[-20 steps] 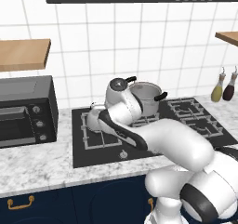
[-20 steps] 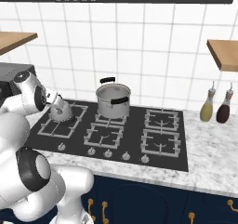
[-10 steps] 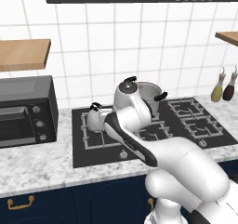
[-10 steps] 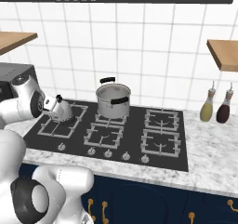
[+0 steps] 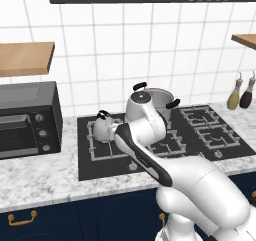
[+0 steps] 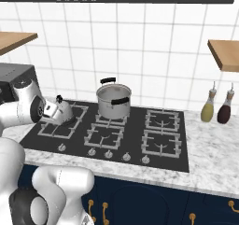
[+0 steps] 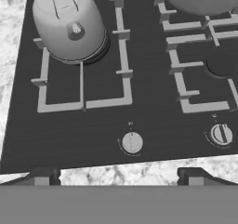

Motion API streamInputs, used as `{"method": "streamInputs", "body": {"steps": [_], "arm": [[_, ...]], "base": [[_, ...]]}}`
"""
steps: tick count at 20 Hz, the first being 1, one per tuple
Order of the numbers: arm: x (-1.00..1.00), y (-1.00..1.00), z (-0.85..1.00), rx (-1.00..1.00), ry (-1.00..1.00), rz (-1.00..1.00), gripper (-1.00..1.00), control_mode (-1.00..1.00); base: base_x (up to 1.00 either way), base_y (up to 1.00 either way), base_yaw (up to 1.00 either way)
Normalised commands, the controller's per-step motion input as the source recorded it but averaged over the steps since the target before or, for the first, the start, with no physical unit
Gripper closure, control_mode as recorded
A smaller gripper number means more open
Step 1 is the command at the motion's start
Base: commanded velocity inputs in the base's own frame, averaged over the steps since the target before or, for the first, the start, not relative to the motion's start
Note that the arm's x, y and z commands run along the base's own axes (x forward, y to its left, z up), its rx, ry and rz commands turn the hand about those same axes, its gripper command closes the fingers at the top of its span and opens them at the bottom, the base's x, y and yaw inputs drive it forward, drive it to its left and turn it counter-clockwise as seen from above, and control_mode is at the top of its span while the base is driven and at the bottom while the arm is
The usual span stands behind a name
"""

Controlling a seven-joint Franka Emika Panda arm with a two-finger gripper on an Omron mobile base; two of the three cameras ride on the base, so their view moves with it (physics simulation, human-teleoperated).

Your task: Pick the kettle from the counter and place it on a stove burner. Then turn the burner on.

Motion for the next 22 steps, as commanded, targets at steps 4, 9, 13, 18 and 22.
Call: {"method": "streamInputs", "body": {"steps": [4, 9, 13, 18, 22], "arm": [[-0.08, 0.00, -0.09, 0.00, 0.09, 0.00, -1.00, -1.00], [-0.04, 0.00, -0.09, 0.00, 0.10, 0.00, -1.00, -1.00], [0.00, 0.00, -0.06, 0.00, 0.12, 0.00, -1.00, -1.00], [0.00, 0.00, -0.07, 0.00, 0.10, 0.00, -1.00, -1.00], [0.00, -0.02, -0.20, 0.00, 0.12, 0.00, -1.00, -1.00]], "base": [[0.00, 0.00, 0.00], [0.00, 0.00, 0.00], [0.00, 0.00, 0.00], [0.00, 0.00, 0.00], [0.00, 0.00, 0.00]]}}
